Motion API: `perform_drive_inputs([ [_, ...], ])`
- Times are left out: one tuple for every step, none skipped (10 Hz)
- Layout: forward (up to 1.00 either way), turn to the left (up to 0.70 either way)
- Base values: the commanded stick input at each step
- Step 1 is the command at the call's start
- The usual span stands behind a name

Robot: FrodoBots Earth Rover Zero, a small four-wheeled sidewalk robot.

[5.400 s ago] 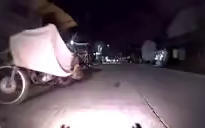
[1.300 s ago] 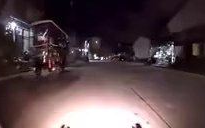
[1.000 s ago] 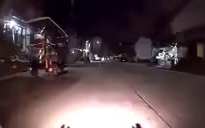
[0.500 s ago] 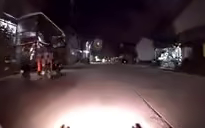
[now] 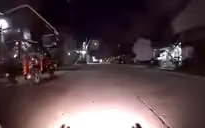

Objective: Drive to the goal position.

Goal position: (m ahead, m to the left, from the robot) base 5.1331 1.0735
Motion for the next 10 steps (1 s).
perform_drive_inputs([
  [0.85,0.00],
  [0.85,0.00],
  [0.85,0.00],
  [0.85,0.00],
  [0.85,0.00],
  [0.85,0.00],
  [0.85,0.00],
  [0.85,0.00],
  [0.85,0.00],
  [0.85,0.00],
])
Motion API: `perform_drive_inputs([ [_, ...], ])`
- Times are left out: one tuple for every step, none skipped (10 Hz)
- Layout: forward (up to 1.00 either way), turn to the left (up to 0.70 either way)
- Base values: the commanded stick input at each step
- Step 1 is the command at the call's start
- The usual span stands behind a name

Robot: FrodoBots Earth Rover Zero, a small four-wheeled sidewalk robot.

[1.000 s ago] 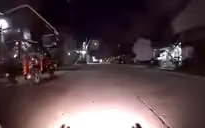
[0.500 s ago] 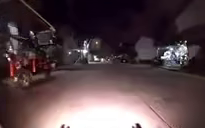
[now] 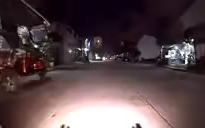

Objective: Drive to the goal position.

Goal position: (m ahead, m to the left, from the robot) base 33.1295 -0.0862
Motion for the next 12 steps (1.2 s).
perform_drive_inputs([
  [0.85,0.00],
  [0.85,0.00],
  [0.85,0.00],
  [0.85,0.00],
  [0.85,0.00],
  [0.85,0.00],
  [0.85,0.00],
  [0.85,0.00],
  [0.85,0.00],
  [0.85,0.00],
  [0.85,0.00],
  [0.85,0.00],
])
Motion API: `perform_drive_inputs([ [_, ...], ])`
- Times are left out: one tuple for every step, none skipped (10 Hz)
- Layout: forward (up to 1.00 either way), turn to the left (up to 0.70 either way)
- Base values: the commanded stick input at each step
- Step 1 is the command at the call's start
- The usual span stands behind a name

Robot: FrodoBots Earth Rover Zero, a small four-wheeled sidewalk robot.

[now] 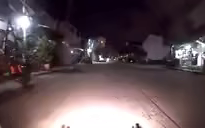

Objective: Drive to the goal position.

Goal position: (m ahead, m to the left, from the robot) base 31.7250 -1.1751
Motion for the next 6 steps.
perform_drive_inputs([
  [0.85,0.00],
  [0.85,0.00],
  [0.85,0.00],
  [0.85,0.00],
  [0.85,0.00],
  [0.85,0.00],
])
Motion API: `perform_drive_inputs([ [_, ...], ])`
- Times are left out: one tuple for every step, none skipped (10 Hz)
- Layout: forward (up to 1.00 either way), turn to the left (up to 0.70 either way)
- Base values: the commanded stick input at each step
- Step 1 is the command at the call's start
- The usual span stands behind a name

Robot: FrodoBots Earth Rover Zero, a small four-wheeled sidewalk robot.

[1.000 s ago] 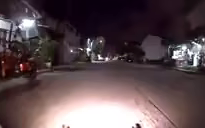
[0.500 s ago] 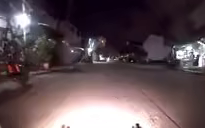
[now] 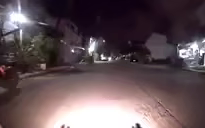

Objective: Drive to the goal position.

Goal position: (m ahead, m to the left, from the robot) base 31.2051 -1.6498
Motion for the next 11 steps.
perform_drive_inputs([
  [0.85,0.00],
  [0.85,0.00],
  [0.85,0.00],
  [0.85,0.00],
  [0.85,0.00],
  [0.85,0.00],
  [0.85,0.00],
  [0.85,0.00],
  [0.85,0.00],
  [0.85,0.00],
  [0.85,-0.23],
])
